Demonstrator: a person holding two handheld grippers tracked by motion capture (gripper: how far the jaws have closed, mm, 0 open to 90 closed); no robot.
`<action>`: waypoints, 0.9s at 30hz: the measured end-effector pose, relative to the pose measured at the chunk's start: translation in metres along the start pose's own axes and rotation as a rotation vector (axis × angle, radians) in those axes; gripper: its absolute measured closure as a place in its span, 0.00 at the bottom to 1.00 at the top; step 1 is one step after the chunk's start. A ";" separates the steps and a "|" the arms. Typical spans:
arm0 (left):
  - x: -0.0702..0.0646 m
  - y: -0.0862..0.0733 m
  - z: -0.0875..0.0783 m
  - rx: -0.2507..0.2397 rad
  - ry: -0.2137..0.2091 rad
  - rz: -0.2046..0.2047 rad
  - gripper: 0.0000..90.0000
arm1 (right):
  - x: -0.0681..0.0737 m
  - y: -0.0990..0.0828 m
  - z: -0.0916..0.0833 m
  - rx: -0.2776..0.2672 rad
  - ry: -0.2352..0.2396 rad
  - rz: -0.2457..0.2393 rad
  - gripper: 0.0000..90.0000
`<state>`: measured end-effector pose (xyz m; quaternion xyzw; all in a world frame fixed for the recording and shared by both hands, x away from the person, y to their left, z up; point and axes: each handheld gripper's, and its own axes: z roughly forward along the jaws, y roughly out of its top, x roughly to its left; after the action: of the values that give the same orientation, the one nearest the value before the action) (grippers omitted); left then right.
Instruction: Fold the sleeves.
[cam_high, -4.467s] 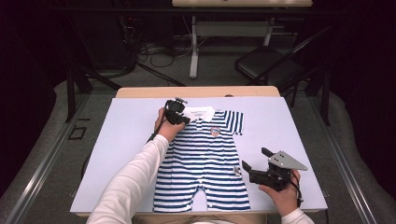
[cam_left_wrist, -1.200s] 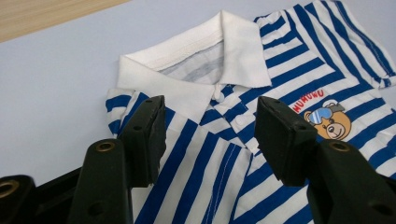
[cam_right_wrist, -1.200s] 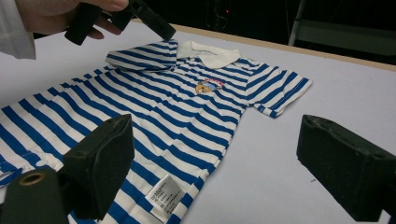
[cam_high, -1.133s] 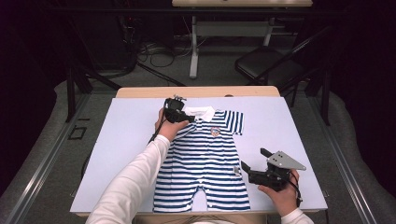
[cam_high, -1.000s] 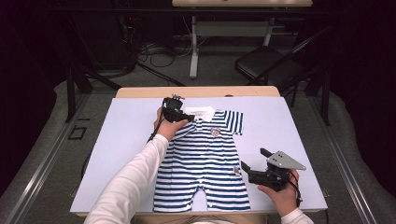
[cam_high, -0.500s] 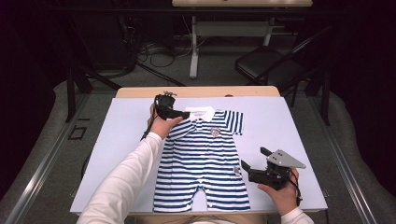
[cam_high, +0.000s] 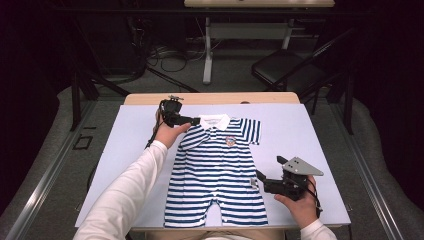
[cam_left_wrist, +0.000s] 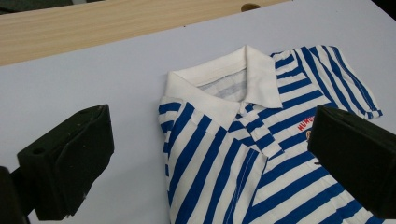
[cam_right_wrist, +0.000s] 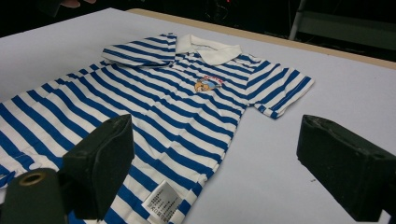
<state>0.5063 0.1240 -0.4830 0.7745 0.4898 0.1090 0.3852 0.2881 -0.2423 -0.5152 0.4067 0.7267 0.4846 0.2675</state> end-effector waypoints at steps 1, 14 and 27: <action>0.000 0.000 -0.001 -0.005 0.002 -0.002 0.01 | 0.000 0.001 0.000 -0.003 -0.002 0.000 0.12; 0.000 0.001 -0.017 -0.007 -0.036 0.008 0.00 | -0.004 0.017 0.008 0.049 0.009 -0.003 0.11; -0.002 0.001 -0.025 -0.025 -0.050 0.019 0.00 | -0.014 0.045 0.028 0.085 0.032 0.050 0.06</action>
<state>0.4927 0.1340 -0.4647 0.7768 0.4712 0.0992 0.4058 0.3321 -0.2315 -0.4841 0.4277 0.7406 0.4663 0.2261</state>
